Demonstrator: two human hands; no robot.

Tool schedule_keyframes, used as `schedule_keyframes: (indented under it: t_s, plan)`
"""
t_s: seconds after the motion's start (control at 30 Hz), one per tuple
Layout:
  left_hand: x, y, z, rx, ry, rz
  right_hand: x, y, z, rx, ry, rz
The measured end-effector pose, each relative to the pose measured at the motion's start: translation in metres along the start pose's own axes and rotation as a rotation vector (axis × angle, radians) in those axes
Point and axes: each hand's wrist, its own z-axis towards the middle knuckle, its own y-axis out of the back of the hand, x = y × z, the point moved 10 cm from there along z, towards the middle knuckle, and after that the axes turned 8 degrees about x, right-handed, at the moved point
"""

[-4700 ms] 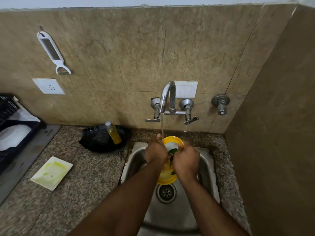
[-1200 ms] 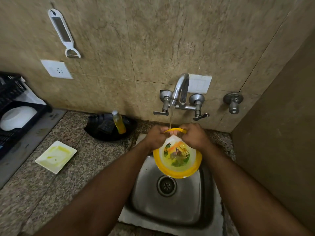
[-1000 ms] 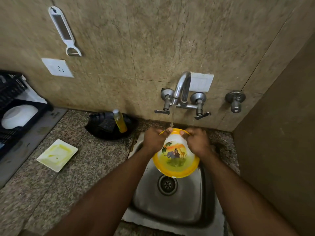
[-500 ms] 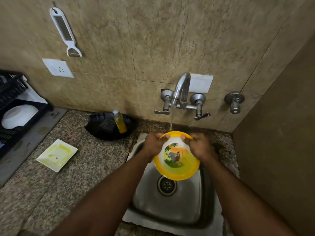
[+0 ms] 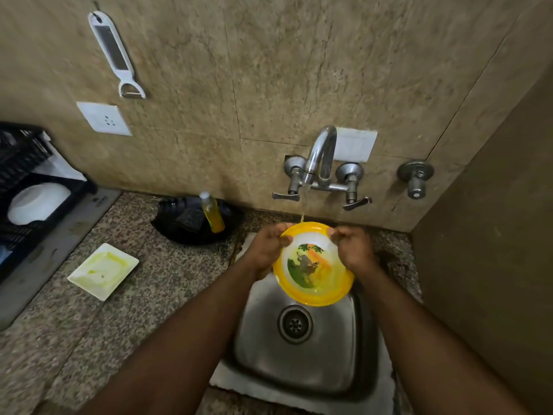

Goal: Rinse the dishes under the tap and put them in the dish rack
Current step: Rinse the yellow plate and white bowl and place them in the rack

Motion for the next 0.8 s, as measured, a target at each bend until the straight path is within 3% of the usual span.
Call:
schedule_keyframes:
  t_s: [0.13,0.33,0.5,0.6,0.67,0.8]
  plan:
    - [-0.003,0.017,0.000,-0.232,-0.055,0.204,0.001,-0.021,-0.001,0.083,-0.007,-0.060]
    - [-0.033,0.000,0.013,-0.181,-0.128,0.321,0.031,-0.009,0.006,0.049,0.145,-0.185]
    - [-0.016,-0.006,0.017,0.000,-0.082,0.412,-0.006,0.006,0.002,-0.067,-0.059,-0.033]
    - [-0.009,0.005,0.010,-0.159,-0.103,0.485,-0.015,0.004,-0.006,-0.063,-0.131,0.028]
    - [-0.019,0.011,0.006,-0.341,-0.106,0.712,-0.015,-0.006,-0.012,-0.038,-0.149,0.065]
    - [-0.035,0.004,0.001,-0.439,-0.032,1.079,-0.019,-0.014,-0.023,-0.074,-0.209,0.168]
